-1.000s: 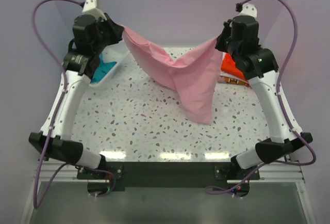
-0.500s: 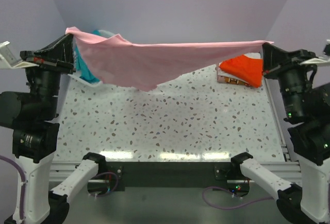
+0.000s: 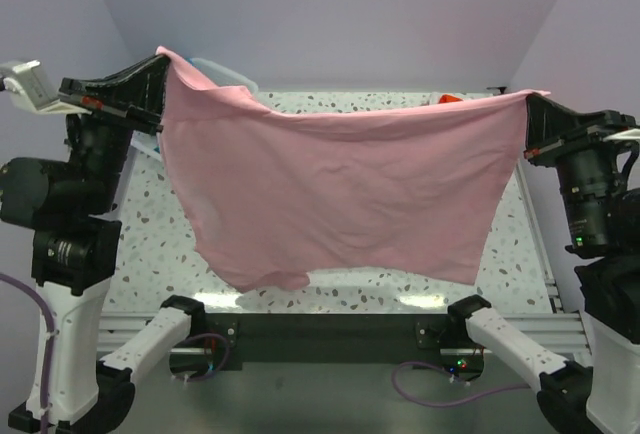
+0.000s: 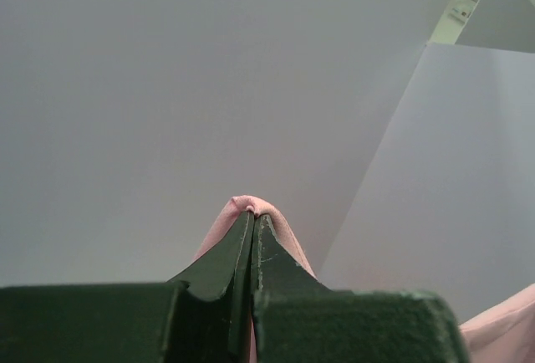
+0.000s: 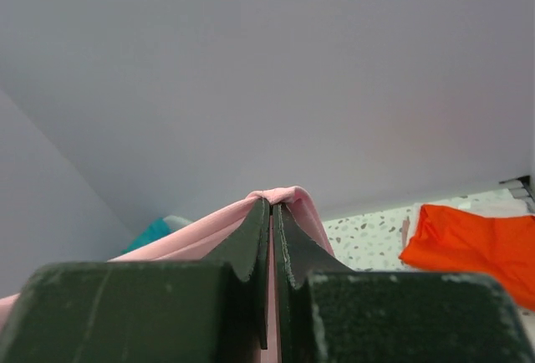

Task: Fold and stack the t-shirts
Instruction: Move the tshirt to the center of the board

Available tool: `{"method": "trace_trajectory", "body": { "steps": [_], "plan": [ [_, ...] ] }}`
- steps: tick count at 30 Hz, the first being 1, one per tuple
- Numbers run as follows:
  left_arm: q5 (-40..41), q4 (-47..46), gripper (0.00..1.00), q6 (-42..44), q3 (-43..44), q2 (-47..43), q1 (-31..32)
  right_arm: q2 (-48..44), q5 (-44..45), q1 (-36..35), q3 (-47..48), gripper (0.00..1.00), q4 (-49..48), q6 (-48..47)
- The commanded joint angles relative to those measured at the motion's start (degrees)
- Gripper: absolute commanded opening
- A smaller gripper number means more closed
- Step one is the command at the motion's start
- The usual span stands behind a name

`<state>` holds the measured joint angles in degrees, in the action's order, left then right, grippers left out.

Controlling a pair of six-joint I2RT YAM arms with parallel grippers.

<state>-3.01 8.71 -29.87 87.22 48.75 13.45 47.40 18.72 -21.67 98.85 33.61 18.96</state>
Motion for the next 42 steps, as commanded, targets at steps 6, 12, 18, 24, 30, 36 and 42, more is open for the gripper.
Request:
{"method": "trace_trajectory", "body": {
  "steps": [6, 12, 18, 24, 30, 36, 42],
  "plan": [
    [-8.1, -3.2, 0.0, -3.9, 2.1, 20.4, 0.0, 8.3, 16.2, 0.4, -14.9, 0.0, -6.4, -6.7],
    [-9.9, -7.8, 0.02, -2.7, 1.8, 41.7, 1.0, 20.0, 13.6, 10.9, -27.6, 0.0, -17.4, -1.9],
    [-8.2, -5.0, 0.89, 0.8, 12.0, 61.3, 3.8, 40.2, 8.5, 16.8, -24.2, 0.41, -21.6, -4.7],
    [-6.8, 0.1, 0.96, 1.0, 6.7, 58.7, 6.2, 45.7, 2.1, 17.2, -20.0, 0.9, -15.2, -4.2],
    [-6.5, 4.9, 0.96, -1.0, -9.3, 47.3, 8.3, 37.5, -8.9, 16.8, -28.8, 0.97, -13.1, -0.9],
    [-6.8, 3.7, 0.96, -4.2, -25.4, 39.4, 8.5, 32.2, -18.6, 14.7, -39.1, 0.97, -9.3, 4.3],
    [-7.2, 4.6, 0.97, -4.2, -33.8, 38.3, 8.5, 31.1, -21.9, 9.3, -47.3, 0.97, -9.5, 8.0]
  ]
}}
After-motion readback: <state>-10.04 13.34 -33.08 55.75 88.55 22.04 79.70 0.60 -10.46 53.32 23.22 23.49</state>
